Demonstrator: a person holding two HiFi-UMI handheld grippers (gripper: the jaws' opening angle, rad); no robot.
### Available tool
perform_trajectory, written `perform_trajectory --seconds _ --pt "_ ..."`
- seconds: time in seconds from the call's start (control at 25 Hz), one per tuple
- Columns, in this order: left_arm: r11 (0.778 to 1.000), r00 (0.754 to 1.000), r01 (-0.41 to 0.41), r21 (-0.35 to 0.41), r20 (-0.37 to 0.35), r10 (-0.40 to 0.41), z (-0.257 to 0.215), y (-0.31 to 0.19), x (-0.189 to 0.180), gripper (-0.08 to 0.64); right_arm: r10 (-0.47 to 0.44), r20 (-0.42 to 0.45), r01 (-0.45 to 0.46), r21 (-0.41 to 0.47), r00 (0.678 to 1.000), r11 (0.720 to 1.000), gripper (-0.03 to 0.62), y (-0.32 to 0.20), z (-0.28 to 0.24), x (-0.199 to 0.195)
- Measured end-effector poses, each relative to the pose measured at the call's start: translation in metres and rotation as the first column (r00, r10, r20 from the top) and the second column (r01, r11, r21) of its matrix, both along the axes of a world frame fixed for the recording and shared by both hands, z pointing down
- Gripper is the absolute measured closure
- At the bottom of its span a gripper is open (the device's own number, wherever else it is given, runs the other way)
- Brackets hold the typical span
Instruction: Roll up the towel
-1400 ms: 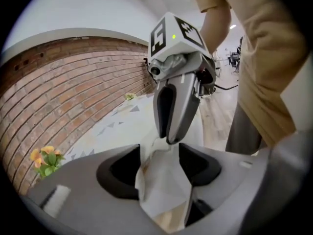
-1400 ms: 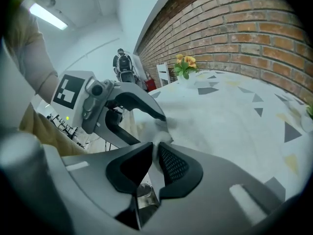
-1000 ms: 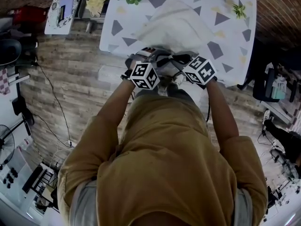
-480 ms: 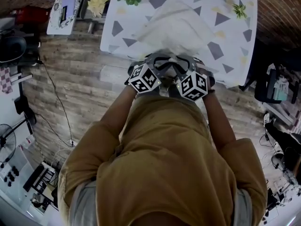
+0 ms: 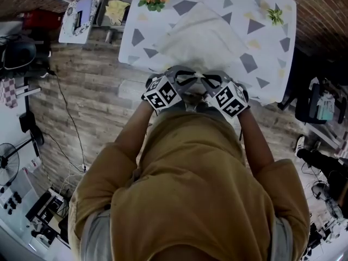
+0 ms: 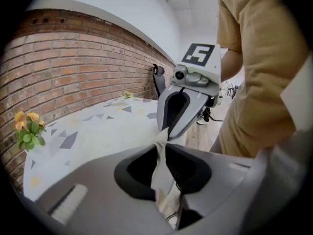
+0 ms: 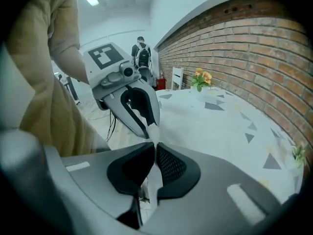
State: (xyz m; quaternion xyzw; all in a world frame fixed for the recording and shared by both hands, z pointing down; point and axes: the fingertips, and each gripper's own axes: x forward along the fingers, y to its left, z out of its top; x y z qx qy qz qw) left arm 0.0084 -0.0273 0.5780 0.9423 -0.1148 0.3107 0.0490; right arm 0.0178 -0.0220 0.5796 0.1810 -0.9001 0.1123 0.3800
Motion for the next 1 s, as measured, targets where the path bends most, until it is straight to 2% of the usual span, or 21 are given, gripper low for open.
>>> perform_trajectory --seconds 0.16,0.28,0.4,0.56,0.68,0.76,0.84,0.92,1.0 --pt "0.995 0.992 0.061 -0.074 -0.104 -0.069 -0.008 -0.011 0.001 0.463 0.034 0.007 -0.034 -0.009 0.999 0.999 0.566 -0.008 0.002 0.007" --pt "0.984 0.976 0.104 -0.146 -0.177 -0.13 -0.013 -0.017 -0.006 0.471 0.021 -0.018 -0.021 -0.002 1.0 1.0 0.563 -0.01 0.007 0.013" --pt "0.97 0.962 0.121 -0.21 -0.218 -0.167 -0.012 -0.019 -0.015 0.477 0.007 -0.036 -0.007 -0.005 0.999 1.0 0.563 -0.013 0.015 0.014" --pt "0.942 0.941 0.168 -0.292 -0.236 -0.241 -0.007 -0.023 -0.028 0.477 -0.012 -0.012 0.012 -0.033 1.0 0.999 0.566 -0.013 0.021 0.003" --pt "0.922 0.938 0.18 -0.343 -0.223 -0.266 -0.006 -0.023 -0.039 0.477 -0.026 0.038 0.029 -0.084 0.999 0.996 0.568 -0.01 0.01 -0.008" --pt "0.921 0.946 0.189 -0.34 -0.187 -0.263 -0.004 -0.024 -0.047 0.474 -0.004 0.08 0.015 -0.136 0.997 0.991 0.569 -0.01 0.002 -0.012" --pt "0.93 0.956 0.192 -0.312 -0.154 -0.249 -0.003 -0.027 -0.05 0.474 0.007 0.099 0.01 -0.169 0.995 0.985 0.569 -0.011 0.001 -0.016" --pt "0.933 0.956 0.198 -0.3 -0.151 -0.251 -0.003 -0.031 -0.049 0.474 -0.006 0.095 0.022 -0.179 0.995 0.984 0.569 -0.01 0.004 -0.019" --pt "0.925 0.949 0.211 -0.316 -0.162 -0.272 -0.002 -0.037 -0.046 0.474 -0.006 0.099 0.026 -0.194 0.995 0.981 0.571 -0.01 0.006 -0.019"
